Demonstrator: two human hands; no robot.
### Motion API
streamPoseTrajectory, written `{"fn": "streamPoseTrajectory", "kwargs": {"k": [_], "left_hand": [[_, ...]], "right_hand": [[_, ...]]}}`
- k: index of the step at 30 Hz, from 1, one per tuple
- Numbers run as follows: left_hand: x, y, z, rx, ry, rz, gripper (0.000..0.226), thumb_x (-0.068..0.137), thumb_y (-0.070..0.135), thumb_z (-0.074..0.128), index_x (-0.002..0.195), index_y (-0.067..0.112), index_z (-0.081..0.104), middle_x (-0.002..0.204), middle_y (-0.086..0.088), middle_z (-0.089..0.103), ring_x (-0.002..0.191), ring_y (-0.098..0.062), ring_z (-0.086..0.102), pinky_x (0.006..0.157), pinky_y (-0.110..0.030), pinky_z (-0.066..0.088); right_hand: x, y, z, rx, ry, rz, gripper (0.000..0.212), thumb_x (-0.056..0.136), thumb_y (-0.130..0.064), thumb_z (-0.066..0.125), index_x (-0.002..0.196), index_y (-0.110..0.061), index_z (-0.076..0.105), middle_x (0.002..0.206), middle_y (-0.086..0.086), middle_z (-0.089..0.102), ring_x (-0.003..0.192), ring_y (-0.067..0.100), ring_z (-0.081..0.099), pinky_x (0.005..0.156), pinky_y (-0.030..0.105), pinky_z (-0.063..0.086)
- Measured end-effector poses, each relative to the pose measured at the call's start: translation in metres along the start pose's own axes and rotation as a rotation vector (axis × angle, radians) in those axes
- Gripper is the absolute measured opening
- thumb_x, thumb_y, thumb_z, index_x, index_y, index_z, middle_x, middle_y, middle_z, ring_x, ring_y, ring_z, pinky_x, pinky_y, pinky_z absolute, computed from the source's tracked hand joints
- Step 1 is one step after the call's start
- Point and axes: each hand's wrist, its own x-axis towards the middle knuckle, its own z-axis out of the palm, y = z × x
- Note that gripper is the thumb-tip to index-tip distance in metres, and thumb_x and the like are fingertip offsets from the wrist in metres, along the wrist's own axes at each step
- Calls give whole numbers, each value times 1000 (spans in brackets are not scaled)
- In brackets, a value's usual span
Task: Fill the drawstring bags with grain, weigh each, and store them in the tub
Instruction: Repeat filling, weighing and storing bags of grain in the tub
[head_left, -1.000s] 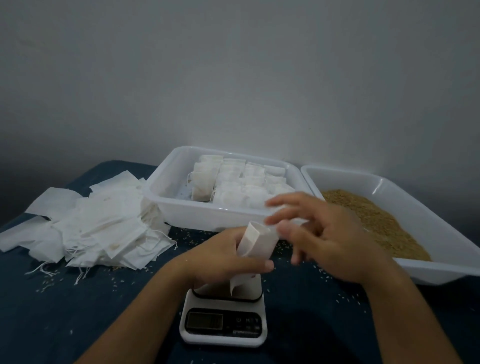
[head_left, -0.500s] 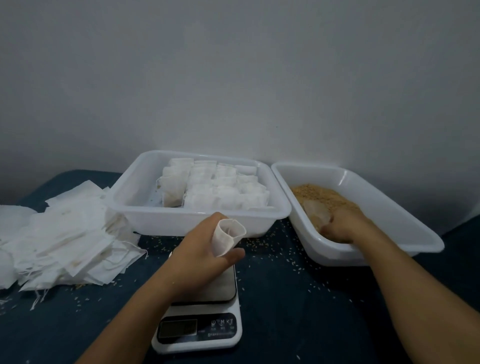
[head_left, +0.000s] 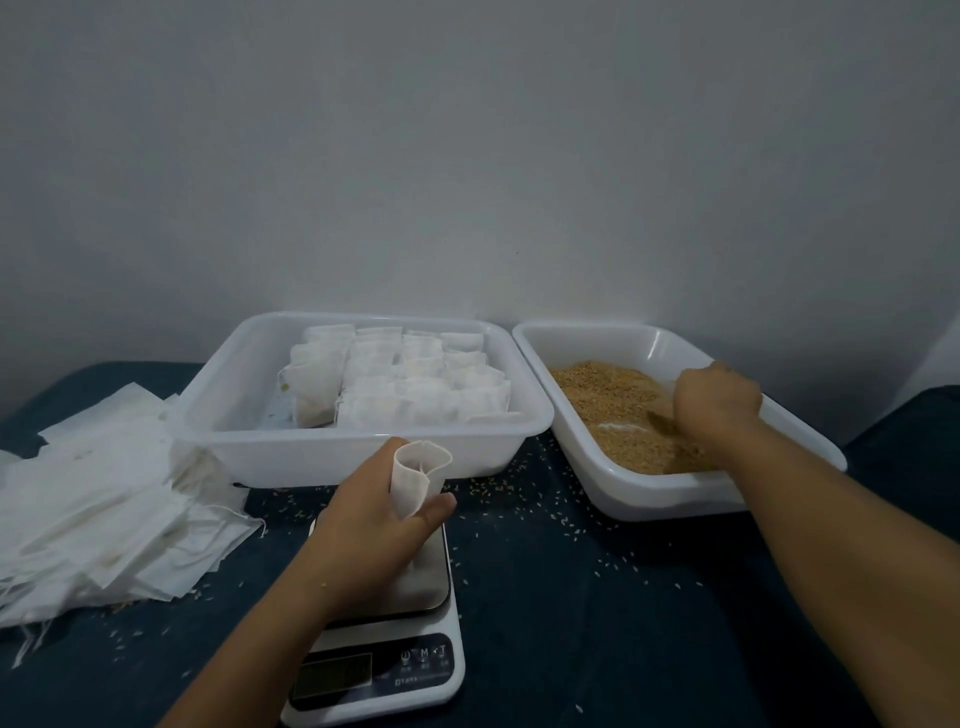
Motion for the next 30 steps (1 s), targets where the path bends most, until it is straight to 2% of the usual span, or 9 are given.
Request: {"fn": "streamPoseTrajectory", "kwargs": {"k": [5, 11, 15, 17, 18, 20, 22, 24, 30], "left_hand": [[-2, 9, 2, -55, -41, 81, 18, 98, 28, 72, 108, 32, 57, 104, 27, 63, 96, -3, 63, 77, -12, 46], [-4, 11, 3, -108, -20, 85, 19, 97, 24, 73, 108, 27, 57, 95, 23, 61, 87, -9, 62, 77, -21, 48], [-2, 7, 2, -138, -17, 70, 21, 96, 26, 75, 107, 28, 57, 89, 19, 61, 81, -8, 59, 77, -29, 50], [-2, 6, 2, -141, -19, 59, 22, 96, 28, 75, 108, 30, 56, 90, 19, 63, 82, -9, 62, 78, -30, 52], [-3, 6, 2, -148, -24, 48, 23, 96, 30, 75, 109, 34, 56, 92, 20, 64, 84, -10, 64, 80, -31, 54], [-4, 7, 3, -155, -23, 29, 25, 96, 33, 74, 109, 42, 55, 96, 20, 66, 88, -12, 68, 83, -35, 57], [-3, 8, 3, -155, 22, 14, 25, 94, 36, 75, 107, 45, 56, 94, 14, 68, 84, -15, 69, 81, -39, 57], [-2, 8, 2, -149, 90, -12, 21, 91, 39, 74, 103, 40, 57, 91, 9, 69, 81, -18, 68, 78, -43, 58], [2, 2, 0, -114, 129, -118, 21, 91, 38, 75, 101, 29, 59, 93, 10, 66, 81, -11, 63, 73, -40, 57]], "right_hand": [[4, -11, 20, 191, -40, 9, 31, 103, -16, 51, 129, -10, 66, 129, 15, 52, 111, 34, 62, 84, 39, 49], [7, -35, 23, 493, -134, -115, 22, 100, -29, 69, 120, -20, 75, 100, 2, 69, 85, 20, 60, 77, 33, 50], [8, -36, 27, 643, -181, -156, 18, 97, -42, 72, 103, -26, 79, 118, 3, 74, 88, 16, 65, 68, 31, 47], [7, -34, 30, 746, -198, -157, 21, 96, -46, 71, 100, -27, 78, 134, 6, 68, 105, 24, 66, 81, 35, 52], [7, -33, 31, 816, -217, -142, 25, 96, -48, 71, 103, -25, 79, 132, 7, 69, 106, 26, 67, 84, 38, 54], [7, -31, 32, 977, -250, -77, 28, 96, -43, 73, 108, -19, 79, 105, 7, 75, 84, 23, 65, 76, 39, 56], [8, -32, 33, 1118, -237, -2, 26, 98, -32, 73, 116, -14, 76, 89, 6, 72, 74, 21, 60, 80, 42, 55], [7, -35, 31, 1249, -195, 65, 32, 98, -28, 74, 125, -11, 71, 88, 5, 67, 72, 20, 58, 81, 42, 51], [-13, -45, 12, 1378, -38, 73, 36, 98, -34, 73, 125, -11, 72, 91, 0, 70, 77, 18, 63, 58, 30, 44]]}}
